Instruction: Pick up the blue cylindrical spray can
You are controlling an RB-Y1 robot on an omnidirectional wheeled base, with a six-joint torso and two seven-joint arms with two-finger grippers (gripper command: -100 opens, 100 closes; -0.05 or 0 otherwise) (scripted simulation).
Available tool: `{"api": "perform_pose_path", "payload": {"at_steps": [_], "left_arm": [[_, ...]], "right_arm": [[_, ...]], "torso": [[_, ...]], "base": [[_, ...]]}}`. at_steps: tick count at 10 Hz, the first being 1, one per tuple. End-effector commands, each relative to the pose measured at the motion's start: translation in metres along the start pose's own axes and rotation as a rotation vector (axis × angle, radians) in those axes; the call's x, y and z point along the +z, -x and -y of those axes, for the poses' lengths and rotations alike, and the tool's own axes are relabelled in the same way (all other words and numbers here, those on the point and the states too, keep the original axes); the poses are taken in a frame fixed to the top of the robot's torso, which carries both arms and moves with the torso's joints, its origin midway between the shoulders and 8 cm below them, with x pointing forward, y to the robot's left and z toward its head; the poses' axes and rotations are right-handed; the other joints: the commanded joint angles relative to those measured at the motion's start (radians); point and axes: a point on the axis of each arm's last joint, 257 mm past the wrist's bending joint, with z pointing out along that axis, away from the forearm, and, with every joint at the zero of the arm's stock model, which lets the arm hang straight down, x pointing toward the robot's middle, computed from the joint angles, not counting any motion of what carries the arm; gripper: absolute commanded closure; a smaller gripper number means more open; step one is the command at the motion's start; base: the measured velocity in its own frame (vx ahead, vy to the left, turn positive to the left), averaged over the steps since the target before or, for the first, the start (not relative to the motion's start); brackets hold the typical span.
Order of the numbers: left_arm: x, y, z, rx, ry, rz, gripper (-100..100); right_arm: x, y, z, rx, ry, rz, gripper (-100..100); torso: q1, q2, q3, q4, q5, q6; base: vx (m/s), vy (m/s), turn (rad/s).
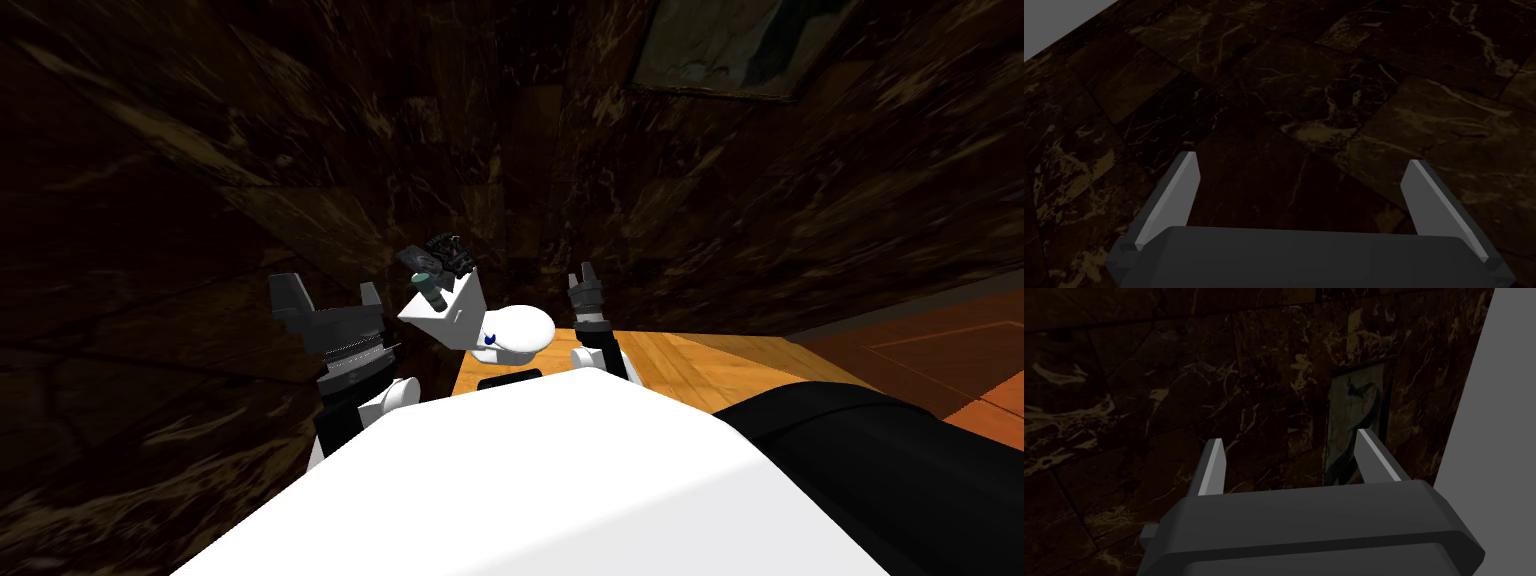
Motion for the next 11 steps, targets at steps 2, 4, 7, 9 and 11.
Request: {"api": "perform_pose_path", "payload": {"at_steps": [2, 4, 7, 9, 11], "left_arm": [[-0.005, -0.008, -0.008, 0.047, 0.028, -0.072, -100], [-0.013, -0.012, -0.021, 0.104, 0.067, -0.134, -100], [-0.032, -0.012, -0.046, 0.21, 0.15, -0.22, -100], [-0.05, -0.008, -0.066, 0.289, 0.215, -0.278, -100], [-0.07, -0.002, -0.086, 0.369, 0.285, -0.335, -100]], "right_arm": [[0.0, 0.0, 0.0, 0.0, 0.0, 0.0, 0], [0.0, 0.0, 0.0, 0.0, 0.0, 0.0, 0], [0.0, 0.0, 0.0, 0.0, 0.0, 0.0, 0], [0.0, 0.0, 0.0, 0.0, 0.0, 0.0, 0], [0.0, 0.0, 0.0, 0.0, 0.0, 0.0, 0]], "torso": [[0.0, 0.001, 0.0, 0.0, 0.0, 0.0], [-0.001, 0.001, 0.001, 0.0, 0.0, 0.0], [-0.001, 0.002, 0.001, 0.001, 0.0, 0.0], [-0.002, 0.002, 0.001, 0.001, 0.0, 0.0], [-0.002, 0.003, 0.002, 0.001, -0.001, 0.0]], "base": [[-0.013, -0.008, 0.032], [-0.025, -0.02, 0.053], [-0.032, -0.024, 0.074], [-0.037, -0.032, 0.086], [-0.046, -0.039, 0.108]]}}
